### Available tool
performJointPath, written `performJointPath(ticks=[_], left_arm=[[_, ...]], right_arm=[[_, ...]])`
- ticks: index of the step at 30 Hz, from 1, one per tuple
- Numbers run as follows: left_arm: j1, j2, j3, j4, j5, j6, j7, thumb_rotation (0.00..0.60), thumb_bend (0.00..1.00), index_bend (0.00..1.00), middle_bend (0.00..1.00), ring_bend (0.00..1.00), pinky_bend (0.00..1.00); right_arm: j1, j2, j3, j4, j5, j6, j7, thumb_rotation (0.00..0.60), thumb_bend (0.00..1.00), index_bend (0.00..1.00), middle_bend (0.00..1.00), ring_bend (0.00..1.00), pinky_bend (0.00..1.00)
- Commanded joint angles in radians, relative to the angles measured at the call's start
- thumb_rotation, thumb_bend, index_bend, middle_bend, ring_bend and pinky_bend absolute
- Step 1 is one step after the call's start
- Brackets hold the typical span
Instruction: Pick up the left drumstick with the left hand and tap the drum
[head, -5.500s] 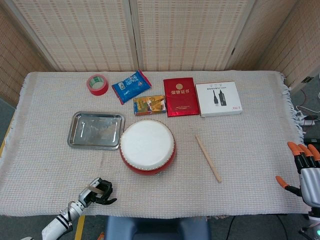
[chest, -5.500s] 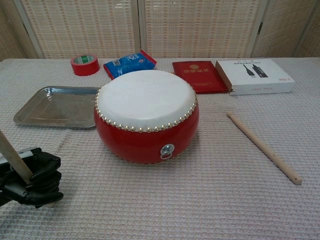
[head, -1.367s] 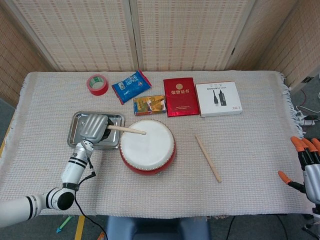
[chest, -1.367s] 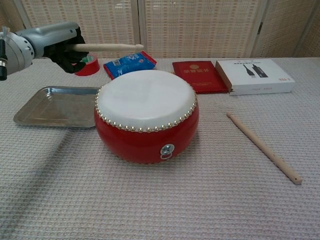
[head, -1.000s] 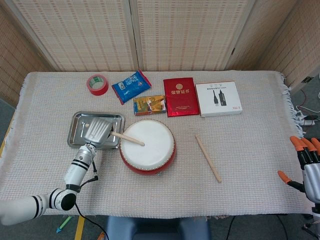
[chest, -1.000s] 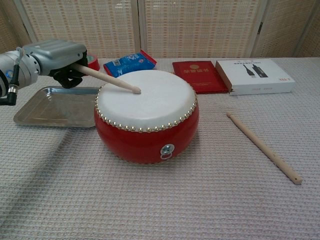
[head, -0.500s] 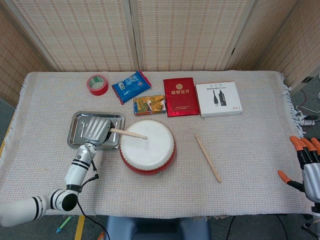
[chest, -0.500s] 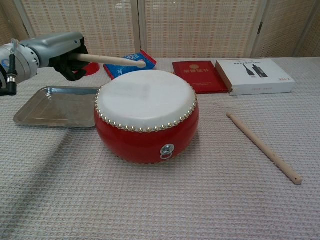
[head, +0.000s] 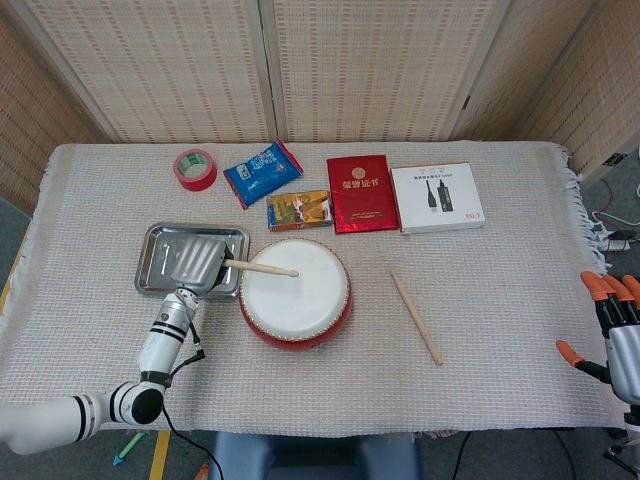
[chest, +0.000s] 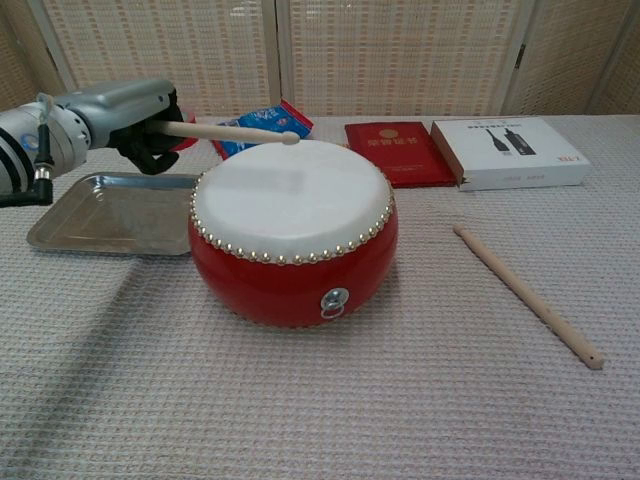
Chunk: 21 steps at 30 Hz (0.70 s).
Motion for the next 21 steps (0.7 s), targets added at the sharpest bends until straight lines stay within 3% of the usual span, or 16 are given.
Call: performJointPath(ticks=[1,6,11,13,17,21], left_arm=[[0.009,0.022,-0.012,-0.029,0.010,0.000,-0.025,0.600,0.75,1.00,1.00,1.00,1.00],[-0.028,-0.006,0.076,0.042,0.026,-0.023,0.157,0.600,0.75,1.00,1.00,1.00,1.00],[-0.045,-0.014,0.104,0.059,0.023,-0.023,0.251,0.600,0.75,1.00,1.00,1.00,1.00],[-0.038,-0.013,0.086,0.044,0.018,-0.008,0.224,0.600,0.75,1.00,1.00,1.00,1.00],[0.003,0.011,-0.020,-0.039,-0.040,-0.001,0.015,0.600,0.75,1.00,1.00,1.00,1.00],[0.012,0.037,-0.044,-0.052,-0.033,-0.005,-0.045,0.600,0.75,1.00,1.00,1.00,1.00]], right_arm=[[-0.001,-0.001,0.000,0.002,0.001,0.001,0.002,0.600,0.16,0.00,0.11,0.00,0.07],[-0.002,-0.003,-0.001,0.008,0.004,0.001,0.008,0.600,0.16,0.00,0.11,0.00,0.07],[-0.002,-0.002,0.000,0.009,0.004,0.001,0.010,0.600,0.16,0.00,0.11,0.00,0.07],[-0.003,-0.003,-0.001,0.011,0.004,0.001,0.012,0.600,0.16,0.00,0.11,0.00,0.07],[-0.004,-0.005,-0.001,0.015,0.005,0.002,0.015,0.600,0.16,0.00,0.11,0.00,0.07],[-0.004,-0.006,-0.001,0.017,0.005,0.003,0.016,0.600,0.16,0.00,0.11,0.00,0.07]])
